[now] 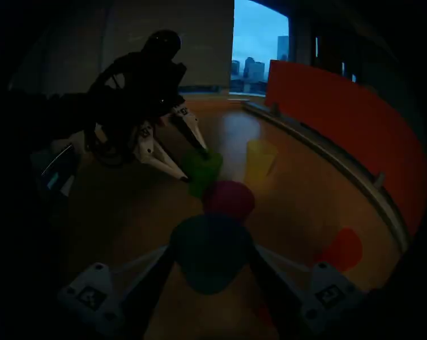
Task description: Pour water
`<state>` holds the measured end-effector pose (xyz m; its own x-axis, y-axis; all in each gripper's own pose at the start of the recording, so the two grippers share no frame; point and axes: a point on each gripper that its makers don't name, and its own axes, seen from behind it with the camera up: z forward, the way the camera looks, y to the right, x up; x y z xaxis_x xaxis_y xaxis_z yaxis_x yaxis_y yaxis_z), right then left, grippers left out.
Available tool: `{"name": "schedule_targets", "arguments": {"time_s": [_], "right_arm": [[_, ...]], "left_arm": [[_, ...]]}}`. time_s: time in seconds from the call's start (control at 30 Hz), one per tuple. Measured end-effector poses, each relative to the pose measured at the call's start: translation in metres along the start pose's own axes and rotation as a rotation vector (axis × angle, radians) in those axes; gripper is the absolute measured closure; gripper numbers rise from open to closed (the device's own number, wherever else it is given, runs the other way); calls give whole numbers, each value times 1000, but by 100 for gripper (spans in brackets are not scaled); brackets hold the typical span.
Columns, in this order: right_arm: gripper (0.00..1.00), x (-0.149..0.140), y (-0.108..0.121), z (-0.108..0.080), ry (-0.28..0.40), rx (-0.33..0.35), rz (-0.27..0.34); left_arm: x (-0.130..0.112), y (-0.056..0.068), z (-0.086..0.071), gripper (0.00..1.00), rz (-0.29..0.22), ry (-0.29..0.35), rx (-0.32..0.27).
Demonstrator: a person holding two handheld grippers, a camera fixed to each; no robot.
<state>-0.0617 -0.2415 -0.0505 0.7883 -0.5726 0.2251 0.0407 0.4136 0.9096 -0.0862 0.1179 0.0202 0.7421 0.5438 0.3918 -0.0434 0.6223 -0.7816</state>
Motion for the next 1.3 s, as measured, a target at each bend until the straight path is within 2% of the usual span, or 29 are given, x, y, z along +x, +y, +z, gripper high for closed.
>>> {"name": "schedule_targets", "arguments": {"time_s": [0.57,1.3], "right_arm": [[2,-14,-6,14,-11,7,-6],[2,-33,-12,7,-24,4,1]], "left_arm": [[-9,-2,-10,13,16,-16,28],[-18,4,-25,13,22,-19,43]]}}
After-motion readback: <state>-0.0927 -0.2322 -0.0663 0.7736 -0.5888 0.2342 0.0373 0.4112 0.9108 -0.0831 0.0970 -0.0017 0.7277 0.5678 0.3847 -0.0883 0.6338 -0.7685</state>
